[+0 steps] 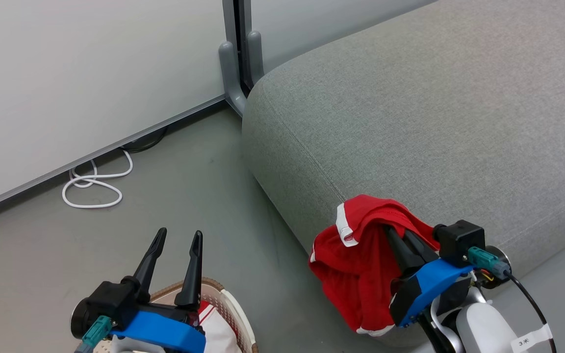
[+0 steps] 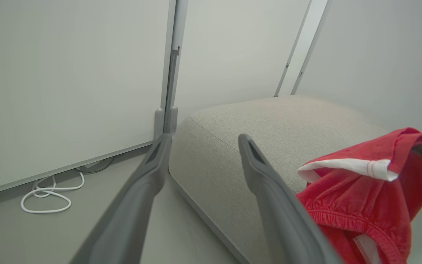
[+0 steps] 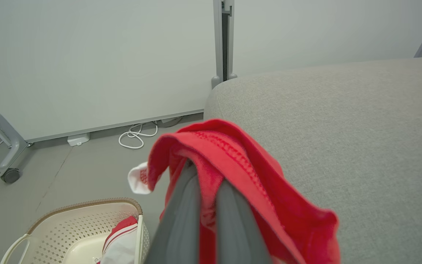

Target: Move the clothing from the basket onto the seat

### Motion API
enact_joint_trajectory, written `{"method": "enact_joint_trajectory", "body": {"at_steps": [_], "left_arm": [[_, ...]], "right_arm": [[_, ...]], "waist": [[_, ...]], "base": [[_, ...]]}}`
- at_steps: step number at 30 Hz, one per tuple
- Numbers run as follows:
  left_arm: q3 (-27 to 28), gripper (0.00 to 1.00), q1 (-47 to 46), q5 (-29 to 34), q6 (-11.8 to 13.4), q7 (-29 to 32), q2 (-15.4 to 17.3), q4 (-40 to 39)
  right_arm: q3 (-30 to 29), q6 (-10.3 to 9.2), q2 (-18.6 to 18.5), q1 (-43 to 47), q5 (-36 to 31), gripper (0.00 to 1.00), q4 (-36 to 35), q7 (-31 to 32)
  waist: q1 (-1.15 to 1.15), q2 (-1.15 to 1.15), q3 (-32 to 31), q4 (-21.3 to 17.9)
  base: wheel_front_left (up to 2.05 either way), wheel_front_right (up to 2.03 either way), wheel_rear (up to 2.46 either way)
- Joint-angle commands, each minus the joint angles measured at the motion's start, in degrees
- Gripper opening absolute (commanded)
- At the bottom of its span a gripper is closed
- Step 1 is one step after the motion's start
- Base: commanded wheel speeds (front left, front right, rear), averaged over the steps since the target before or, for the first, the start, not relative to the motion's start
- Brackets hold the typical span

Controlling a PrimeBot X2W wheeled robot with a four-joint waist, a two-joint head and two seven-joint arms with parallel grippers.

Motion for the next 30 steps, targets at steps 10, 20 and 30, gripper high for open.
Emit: {"method": "enact_joint_trajectory", "body": {"at_steps": [10,20,30], "left_arm": [[-0.9,1.00,-1.7,1.1,-0.4,-0.2,1.3,-1.0],[-1.7,1.00,-5.9,3.2,-0.4,-0.2,3.5,-4.7],[-3.9,1.00,-10.3,5.4,-0.3,-0.2,4.9,-9.9]], "right_arm": [[-2.0,0.03,-0.1,-6.3,-1.7,0.00,1.5,2.9],[-10.7,0.02,-6.9,-25.5,-0.4,0.00,6.6,9.3],[-27.0,0.03,-14.0,-43.8,-1.9,0.00,12.8,8.7]], "waist": [[0.00,0.00,3.3,1.8],[0.00,0.00,14.4,7.9],[0.00,0.00,24.5,13.0]], "base": [[0.00,0.00,0.00],[0.00,0.00,0.00],[0.00,0.00,0.00]]}}
